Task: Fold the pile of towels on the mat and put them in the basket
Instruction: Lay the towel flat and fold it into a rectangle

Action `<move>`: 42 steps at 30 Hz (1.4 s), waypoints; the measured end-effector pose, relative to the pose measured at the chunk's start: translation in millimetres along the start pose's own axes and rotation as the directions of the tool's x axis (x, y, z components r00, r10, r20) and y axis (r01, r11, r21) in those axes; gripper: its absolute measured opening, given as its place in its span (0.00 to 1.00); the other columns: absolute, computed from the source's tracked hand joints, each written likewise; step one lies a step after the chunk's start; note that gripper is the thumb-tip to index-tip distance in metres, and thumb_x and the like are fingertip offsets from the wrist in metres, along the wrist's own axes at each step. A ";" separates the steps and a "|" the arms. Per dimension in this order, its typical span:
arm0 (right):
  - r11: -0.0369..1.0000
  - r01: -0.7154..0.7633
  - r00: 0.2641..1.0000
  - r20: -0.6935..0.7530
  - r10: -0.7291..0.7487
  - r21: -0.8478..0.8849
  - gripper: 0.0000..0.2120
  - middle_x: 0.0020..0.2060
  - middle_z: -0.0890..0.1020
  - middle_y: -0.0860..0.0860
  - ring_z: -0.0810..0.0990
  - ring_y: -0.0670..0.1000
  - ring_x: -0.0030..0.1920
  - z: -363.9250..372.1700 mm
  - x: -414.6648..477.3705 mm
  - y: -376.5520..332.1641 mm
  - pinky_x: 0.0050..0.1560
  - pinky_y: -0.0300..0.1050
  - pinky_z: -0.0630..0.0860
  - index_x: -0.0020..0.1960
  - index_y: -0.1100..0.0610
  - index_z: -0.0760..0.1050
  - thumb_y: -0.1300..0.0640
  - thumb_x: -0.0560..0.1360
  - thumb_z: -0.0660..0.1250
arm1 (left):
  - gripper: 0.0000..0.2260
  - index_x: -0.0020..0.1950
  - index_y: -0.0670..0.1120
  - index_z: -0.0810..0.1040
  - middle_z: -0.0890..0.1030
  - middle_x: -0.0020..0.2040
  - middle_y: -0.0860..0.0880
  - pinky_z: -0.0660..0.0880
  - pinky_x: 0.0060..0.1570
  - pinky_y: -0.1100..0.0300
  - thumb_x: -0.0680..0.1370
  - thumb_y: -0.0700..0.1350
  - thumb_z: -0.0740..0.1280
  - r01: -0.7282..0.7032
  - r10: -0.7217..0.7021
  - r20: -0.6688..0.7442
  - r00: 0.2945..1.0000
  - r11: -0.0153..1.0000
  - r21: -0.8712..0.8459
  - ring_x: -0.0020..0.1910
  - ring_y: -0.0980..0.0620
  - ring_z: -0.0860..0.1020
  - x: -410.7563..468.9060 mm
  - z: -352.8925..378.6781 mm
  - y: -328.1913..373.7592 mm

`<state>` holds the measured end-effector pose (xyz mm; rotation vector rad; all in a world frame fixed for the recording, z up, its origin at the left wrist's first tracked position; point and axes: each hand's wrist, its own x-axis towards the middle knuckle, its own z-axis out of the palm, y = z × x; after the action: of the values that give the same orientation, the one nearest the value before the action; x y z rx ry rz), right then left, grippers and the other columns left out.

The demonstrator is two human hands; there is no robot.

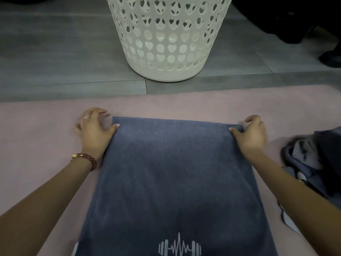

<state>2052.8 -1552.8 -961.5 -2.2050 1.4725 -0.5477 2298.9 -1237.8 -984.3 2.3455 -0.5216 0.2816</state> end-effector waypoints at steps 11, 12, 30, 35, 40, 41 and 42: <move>0.720 0.642 0.736 0.474 -0.483 -0.263 0.41 0.77 0.51 0.48 0.50 0.54 0.76 11.6 -18.9 27.7 0.74 0.50 0.44 0.76 0.43 0.46 0.25 0.68 0.32 | 0.32 0.77 0.54 0.53 0.57 0.77 0.51 0.48 0.71 0.43 0.74 0.63 0.41 -0.547 0.330 0.565 0.756 0.793 0.268 0.76 0.45 0.55 -19.5 25.7 14.5; 0.784 0.546 0.804 0.447 -0.391 -0.296 0.40 0.77 0.50 0.48 0.50 0.53 0.77 5.8 -5.8 35.4 0.74 0.49 0.45 0.76 0.43 0.47 0.27 0.69 0.35 | 0.33 0.77 0.54 0.54 0.56 0.77 0.51 0.49 0.71 0.44 0.74 0.63 0.39 -0.516 0.295 0.559 0.775 0.806 0.290 0.76 0.45 0.54 -10.1 22.9 9.6; 0.383 0.915 0.370 0.635 -0.678 -0.124 0.26 0.76 0.58 0.48 0.54 0.56 0.75 -56.1 -240.0 86.0 0.72 0.61 0.51 0.76 0.47 0.54 0.42 0.80 0.44 | 0.29 0.77 0.52 0.55 0.55 0.77 0.49 0.53 0.69 0.36 0.78 0.63 0.51 -0.800 0.499 0.734 0.460 0.592 0.099 0.76 0.40 0.52 -252.6 -100.2 11.9; 0.711 0.656 0.692 0.577 -0.434 -0.252 0.27 0.75 0.52 0.45 0.54 0.55 0.75 -104.4 -253.8 140.7 0.73 0.51 0.44 0.76 0.41 0.44 0.41 0.78 0.44 | 0.28 0.77 0.51 0.56 0.58 0.76 0.47 0.53 0.70 0.40 0.79 0.61 0.44 -0.720 0.378 0.757 0.532 0.672 0.171 0.75 0.41 0.53 -269.6 -142.9 -25.3; 0.789 0.524 0.807 0.481 -0.342 -0.319 0.29 0.76 0.52 0.50 0.51 0.55 0.76 -119.7 -278.1 139.9 0.73 0.48 0.40 0.76 0.48 0.47 0.39 0.77 0.42 | 0.28 0.77 0.51 0.47 0.48 0.78 0.43 0.42 0.72 0.43 0.80 0.61 0.41 -0.749 0.426 0.707 0.565 0.624 0.222 0.76 0.40 0.49 -286.8 -159.1 -38.2; 0.730 0.619 0.742 0.521 -0.422 -0.289 0.29 0.76 0.55 0.52 0.53 0.54 0.75 -122.7 -283.8 136.8 0.73 0.49 0.42 0.77 0.49 0.48 0.40 0.79 0.44 | 0.27 0.77 0.50 0.48 0.46 0.78 0.44 0.43 0.72 0.43 0.81 0.60 0.41 -0.820 0.496 0.730 0.470 0.551 0.153 0.76 0.43 0.47 -288.3 -160.4 -40.5; 0.622 0.746 0.621 0.582 -0.524 -0.237 0.27 0.75 0.58 0.53 0.55 0.54 0.75 -124.9 -290.5 136.5 0.74 0.50 0.45 0.77 0.50 0.50 0.42 0.80 0.44 | 0.26 0.77 0.50 0.48 0.46 0.78 0.45 0.45 0.72 0.43 0.81 0.59 0.42 -0.886 0.561 0.751 0.349 0.459 0.068 0.77 0.45 0.46 -289.1 -162.6 -42.8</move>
<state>1777.3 -1346.1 -958.2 -2.9870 0.5063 0.1898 2050.1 -1014.2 -990.1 2.4197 -2.1849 -0.0284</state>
